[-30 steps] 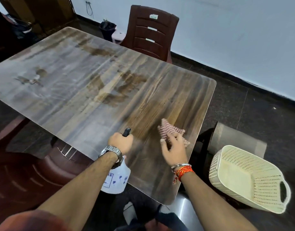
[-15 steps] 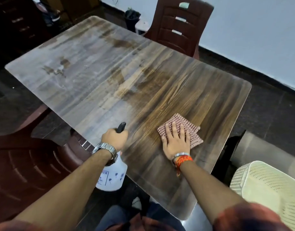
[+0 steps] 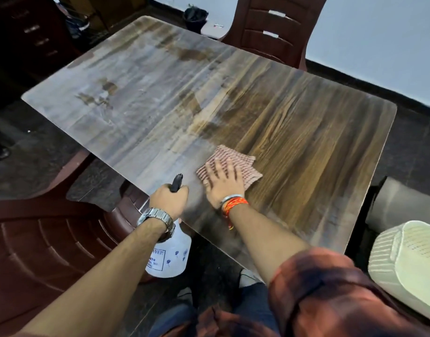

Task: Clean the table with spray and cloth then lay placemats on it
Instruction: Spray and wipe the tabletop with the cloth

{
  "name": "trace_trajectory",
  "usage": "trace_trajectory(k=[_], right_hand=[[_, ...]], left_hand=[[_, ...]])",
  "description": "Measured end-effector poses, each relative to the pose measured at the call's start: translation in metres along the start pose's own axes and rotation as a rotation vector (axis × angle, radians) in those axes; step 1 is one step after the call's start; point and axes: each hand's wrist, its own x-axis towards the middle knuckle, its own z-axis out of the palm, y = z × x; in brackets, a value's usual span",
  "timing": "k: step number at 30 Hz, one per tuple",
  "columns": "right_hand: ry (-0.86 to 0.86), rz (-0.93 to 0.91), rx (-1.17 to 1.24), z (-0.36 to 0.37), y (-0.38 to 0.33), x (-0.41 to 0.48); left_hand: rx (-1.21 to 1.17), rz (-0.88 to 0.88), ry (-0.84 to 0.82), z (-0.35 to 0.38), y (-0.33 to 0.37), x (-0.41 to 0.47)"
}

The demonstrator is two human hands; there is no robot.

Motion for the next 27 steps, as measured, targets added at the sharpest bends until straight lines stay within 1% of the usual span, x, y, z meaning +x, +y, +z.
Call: trace_trajectory(k=[2, 3, 4, 5, 8, 12, 16, 18, 20, 22, 23, 25, 27], right_hand=[[-0.063, -0.142, -0.013, 0.008, -0.042, -0.015], [-0.074, -0.185, -0.018, 0.013, -0.059, -0.024], [-0.064, -0.193, -0.019, 0.017, -0.070, -0.032], [-0.042, -0.161, -0.004, 0.019, -0.075, -0.040], [0.031, 0.063, 0.057, 0.024, -0.063, -0.061], [0.158, 0.520, 0.127, 0.027, -0.019, -0.107], [0.228, 0.925, 0.180, 0.035, 0.028, -0.168], [0.255, 1.081, 0.216, 0.038, 0.032, -0.188], [0.297, 1.167, 0.234, 0.040, 0.020, -0.194], [0.296, 1.160, 0.247, 0.040, 0.000, -0.184], [0.286, 1.110, 0.236, 0.040, -0.013, -0.177], [0.258, 0.916, 0.214, 0.041, -0.043, -0.159], [0.175, 0.641, 0.154, 0.046, -0.075, -0.139]], left_hand=[[0.017, 0.017, -0.004, -0.010, -0.013, 0.000], [0.024, 0.030, -0.015, -0.015, -0.019, 0.000], [0.035, 0.048, -0.031, -0.019, -0.024, 0.001], [0.050, 0.068, -0.048, -0.022, -0.028, 0.001], [0.084, 0.155, -0.100, -0.026, -0.033, 0.000], [0.100, 0.249, -0.186, -0.026, -0.032, -0.011], [0.089, 0.313, -0.263, -0.027, -0.032, -0.025], [0.086, 0.329, -0.281, -0.027, -0.034, -0.029], [0.082, 0.336, -0.294, -0.030, -0.038, -0.029], [0.073, 0.352, -0.296, -0.032, -0.044, -0.027], [0.071, 0.360, -0.296, -0.034, -0.047, -0.027], [0.077, 0.364, -0.294, -0.038, -0.051, -0.025], [0.081, 0.354, -0.289, -0.042, -0.054, -0.024]])
